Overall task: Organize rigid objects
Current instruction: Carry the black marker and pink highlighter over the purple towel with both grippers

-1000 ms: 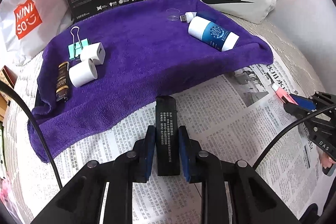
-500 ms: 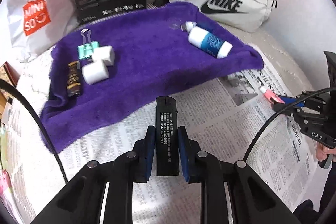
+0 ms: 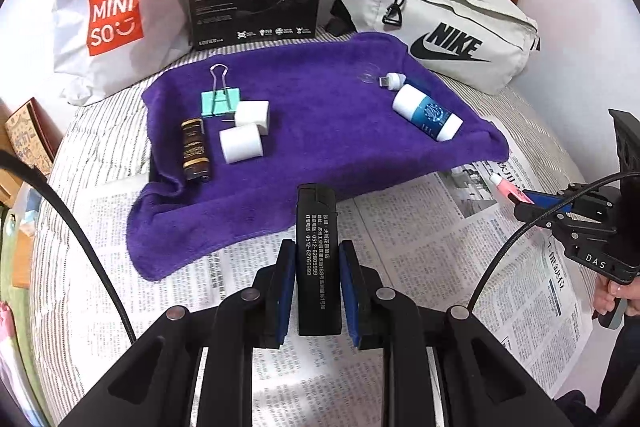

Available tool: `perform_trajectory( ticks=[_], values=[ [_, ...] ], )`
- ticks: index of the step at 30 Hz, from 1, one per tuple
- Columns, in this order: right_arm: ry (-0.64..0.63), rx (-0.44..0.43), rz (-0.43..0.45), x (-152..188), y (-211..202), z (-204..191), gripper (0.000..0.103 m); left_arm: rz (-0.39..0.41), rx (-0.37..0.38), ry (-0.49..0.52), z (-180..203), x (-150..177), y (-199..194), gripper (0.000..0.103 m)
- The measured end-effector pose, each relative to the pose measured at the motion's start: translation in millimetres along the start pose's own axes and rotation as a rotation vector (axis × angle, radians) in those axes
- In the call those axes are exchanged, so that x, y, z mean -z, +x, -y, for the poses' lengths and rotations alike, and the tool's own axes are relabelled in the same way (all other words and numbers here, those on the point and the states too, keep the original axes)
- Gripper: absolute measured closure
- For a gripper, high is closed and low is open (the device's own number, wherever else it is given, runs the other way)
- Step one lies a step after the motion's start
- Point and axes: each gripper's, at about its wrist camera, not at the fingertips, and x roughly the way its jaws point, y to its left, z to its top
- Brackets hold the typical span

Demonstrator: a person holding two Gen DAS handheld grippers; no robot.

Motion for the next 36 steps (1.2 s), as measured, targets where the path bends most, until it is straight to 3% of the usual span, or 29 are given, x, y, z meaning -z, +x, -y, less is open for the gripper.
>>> perform_trajectory(
  ticks=[18,27,36],
  values=[
    [-0.035,-0.033,0.033,-45.5,3.8,-18.1,0.086,0.023,0.04,-0.021,-19.9,-26.7,-1.7,0.082],
    [-0.033,-0.041,0.051,-78.9,17.4,-17.4,0.086,-0.007,0.061,-0.014,-27.5,-51.5,21.9,0.082],
    [-0.046,-0.043,0.02,-111.3,55.9,-15.3,0.086,-0.041,0.084,-0.004,-33.0,-72.9,50.2,0.082]
  ],
)
